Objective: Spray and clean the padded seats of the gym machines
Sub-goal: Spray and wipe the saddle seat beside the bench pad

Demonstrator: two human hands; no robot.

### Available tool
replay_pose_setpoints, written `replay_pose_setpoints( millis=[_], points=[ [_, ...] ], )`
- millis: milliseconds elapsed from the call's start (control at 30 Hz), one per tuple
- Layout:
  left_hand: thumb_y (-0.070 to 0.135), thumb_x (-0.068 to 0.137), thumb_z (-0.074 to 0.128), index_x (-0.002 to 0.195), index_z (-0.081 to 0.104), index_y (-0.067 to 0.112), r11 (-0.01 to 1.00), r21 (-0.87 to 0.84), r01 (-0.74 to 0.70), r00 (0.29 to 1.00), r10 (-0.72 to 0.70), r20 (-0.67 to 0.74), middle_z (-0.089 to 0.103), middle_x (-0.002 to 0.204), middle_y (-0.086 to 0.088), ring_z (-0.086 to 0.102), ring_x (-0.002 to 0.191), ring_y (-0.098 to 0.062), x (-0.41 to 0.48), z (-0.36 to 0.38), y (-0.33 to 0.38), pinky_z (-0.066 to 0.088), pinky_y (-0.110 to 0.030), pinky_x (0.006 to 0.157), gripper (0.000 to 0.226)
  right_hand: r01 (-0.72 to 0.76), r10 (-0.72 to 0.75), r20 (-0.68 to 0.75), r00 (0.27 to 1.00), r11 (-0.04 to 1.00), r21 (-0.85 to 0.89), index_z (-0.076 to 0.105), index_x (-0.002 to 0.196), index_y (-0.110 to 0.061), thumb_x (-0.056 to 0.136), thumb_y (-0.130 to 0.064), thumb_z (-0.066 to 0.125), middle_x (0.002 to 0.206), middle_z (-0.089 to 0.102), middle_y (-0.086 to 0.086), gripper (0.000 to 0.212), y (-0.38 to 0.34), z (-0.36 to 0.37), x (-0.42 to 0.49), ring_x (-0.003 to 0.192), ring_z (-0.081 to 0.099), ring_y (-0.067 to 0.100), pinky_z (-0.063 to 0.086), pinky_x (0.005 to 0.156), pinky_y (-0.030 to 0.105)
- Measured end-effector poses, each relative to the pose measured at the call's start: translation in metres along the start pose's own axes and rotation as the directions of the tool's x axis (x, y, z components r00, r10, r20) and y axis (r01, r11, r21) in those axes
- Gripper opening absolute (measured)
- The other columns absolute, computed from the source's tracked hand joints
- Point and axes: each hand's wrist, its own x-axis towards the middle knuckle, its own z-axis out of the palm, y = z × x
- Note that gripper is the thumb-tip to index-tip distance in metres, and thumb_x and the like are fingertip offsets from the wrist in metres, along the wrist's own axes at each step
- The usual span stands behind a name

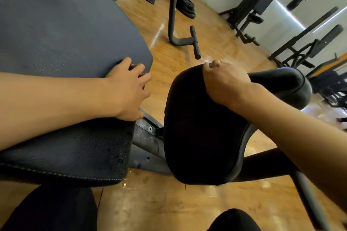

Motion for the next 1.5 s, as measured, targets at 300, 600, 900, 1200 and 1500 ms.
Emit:
replay_pose_setpoints(
  millis=[300,600,900,1200,1500],
  points=[
    [0.073,0.097,0.025,0.149,0.040,0.033,1.000,-0.002,0.005,1.000,-0.005,0.007,0.022,0.159,-0.009,0.022,0.144,-0.032,0.000,0.000,-0.001,0.027,-0.048,0.108,0.068,0.075,-0.083,-0.088,0.993,0.993,-0.094,0.037,0.149,-0.009,0.102,-0.022,0.040,0.147,0.043,0.015,0.049,-0.006,0.011,-0.014,0.139,0.037,0.032,0.032,0.111,0.038],
    [0.069,0.099,0.023,0.149,0.039,0.028,1.000,0.006,0.001,1.000,-0.001,0.013,0.025,0.156,-0.011,0.024,0.141,-0.034,-0.001,0.003,0.002,0.028,-0.048,0.108,0.066,0.196,-0.198,-0.032,0.980,0.979,-0.061,0.012,0.159,-0.009,0.100,-0.021,0.023,0.166,0.009,0.016,0.061,-0.020,0.021,-0.091,0.155,0.004,0.028,0.002,0.125,0.039],
    [0.073,0.097,0.025,0.150,0.039,0.031,1.000,0.012,-0.008,1.000,0.008,-0.006,0.025,0.158,-0.011,0.023,0.143,-0.035,0.001,0.002,0.000,0.029,-0.049,0.105,0.069,-0.099,0.069,0.177,0.982,0.980,0.170,0.050,0.138,-0.010,0.098,-0.015,0.051,0.111,0.051,0.009,0.041,-0.017,0.000,0.077,0.103,0.050,0.027,0.044,0.088,0.039],
    [0.069,0.099,0.024,0.149,0.039,0.028,1.000,0.000,-0.011,0.999,0.011,0.034,0.025,0.156,-0.013,0.022,0.142,-0.038,-0.002,-0.001,0.003,0.027,-0.053,0.109,0.067,0.209,-0.209,-0.043,0.977,0.978,0.009,0.035,0.151,0.001,0.089,-0.020,0.032,0.156,0.033,0.027,0.066,-0.052,0.043,-0.125,0.148,0.028,0.039,0.018,0.121,0.046],
    [0.069,0.099,0.025,0.150,0.039,0.028,1.000,0.013,-0.014,0.999,0.014,0.030,0.025,0.157,-0.014,0.023,0.141,-0.040,0.000,0.001,0.002,0.027,-0.056,0.109,0.067,-0.015,0.016,0.017,1.000,0.997,-0.075,0.021,0.156,-0.005,0.104,-0.024,0.028,0.163,0.021,0.016,0.055,-0.043,0.023,0.009,0.153,0.011,0.031,0.010,0.124,0.045]
  ],
)
